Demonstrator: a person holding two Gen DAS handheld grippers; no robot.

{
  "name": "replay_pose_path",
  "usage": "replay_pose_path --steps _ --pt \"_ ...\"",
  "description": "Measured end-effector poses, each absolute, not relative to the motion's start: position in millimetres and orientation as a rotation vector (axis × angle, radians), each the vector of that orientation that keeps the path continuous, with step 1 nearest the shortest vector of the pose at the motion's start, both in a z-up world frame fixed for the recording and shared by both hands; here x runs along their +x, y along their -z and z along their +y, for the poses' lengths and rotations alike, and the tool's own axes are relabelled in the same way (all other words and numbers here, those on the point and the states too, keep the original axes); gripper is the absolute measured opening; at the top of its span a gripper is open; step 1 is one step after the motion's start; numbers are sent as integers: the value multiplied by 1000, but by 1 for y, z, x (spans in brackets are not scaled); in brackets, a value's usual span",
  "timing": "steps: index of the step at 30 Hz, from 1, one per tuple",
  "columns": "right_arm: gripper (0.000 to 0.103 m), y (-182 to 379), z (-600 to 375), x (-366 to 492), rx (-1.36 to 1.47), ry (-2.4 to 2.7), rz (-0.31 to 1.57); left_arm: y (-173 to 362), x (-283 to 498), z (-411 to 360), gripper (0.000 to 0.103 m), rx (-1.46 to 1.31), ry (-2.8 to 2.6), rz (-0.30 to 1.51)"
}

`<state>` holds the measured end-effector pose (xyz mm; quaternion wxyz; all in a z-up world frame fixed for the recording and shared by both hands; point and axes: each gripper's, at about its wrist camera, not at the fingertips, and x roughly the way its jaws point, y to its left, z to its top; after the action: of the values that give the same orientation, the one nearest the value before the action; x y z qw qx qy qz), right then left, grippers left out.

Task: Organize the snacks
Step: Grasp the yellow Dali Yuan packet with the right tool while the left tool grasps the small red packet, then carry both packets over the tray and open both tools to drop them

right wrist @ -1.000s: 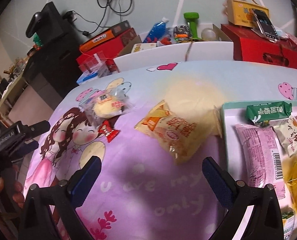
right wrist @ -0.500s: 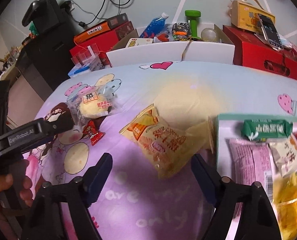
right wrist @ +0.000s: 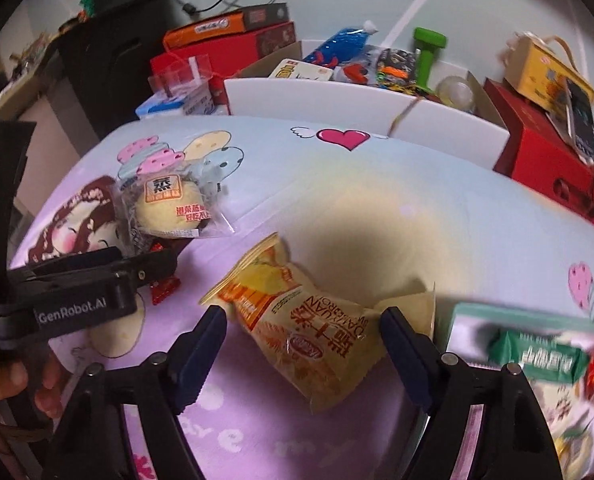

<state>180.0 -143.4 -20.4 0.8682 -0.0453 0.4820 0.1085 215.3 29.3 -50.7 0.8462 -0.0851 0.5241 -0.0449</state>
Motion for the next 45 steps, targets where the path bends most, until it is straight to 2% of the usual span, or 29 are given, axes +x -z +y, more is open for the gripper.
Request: replay_pose_path --steps 3,8,15,20,27,31,35,45 --pt "82 17 -147 184 -95 -235 1010 51 215 31 72 -163 81 1111" --pt "82 10 -153 193 -58 -259 999 50 214 43 54 -182 78 1116" --pt "82 23 -131 205 -101 -355 1056 50 213 47 41 -174 102 1117" --pt "82 24 -128 193 -97 -367 1074 49 212 49 22 -174 124 1125" --pt "81 29 -115 184 -143 -339 1097 50 210 50 20 -173 136 1130" --pt "51 35 -115 186 -149 -286 1105 48 208 51 19 -170 137 1132" --pt "43 31 -123 183 -82 -276 1099 45 204 51 17 -158 133 1133" --pt "39 14 -139 149 22 -247 1046 29 189 51 17 -157 131 1114"
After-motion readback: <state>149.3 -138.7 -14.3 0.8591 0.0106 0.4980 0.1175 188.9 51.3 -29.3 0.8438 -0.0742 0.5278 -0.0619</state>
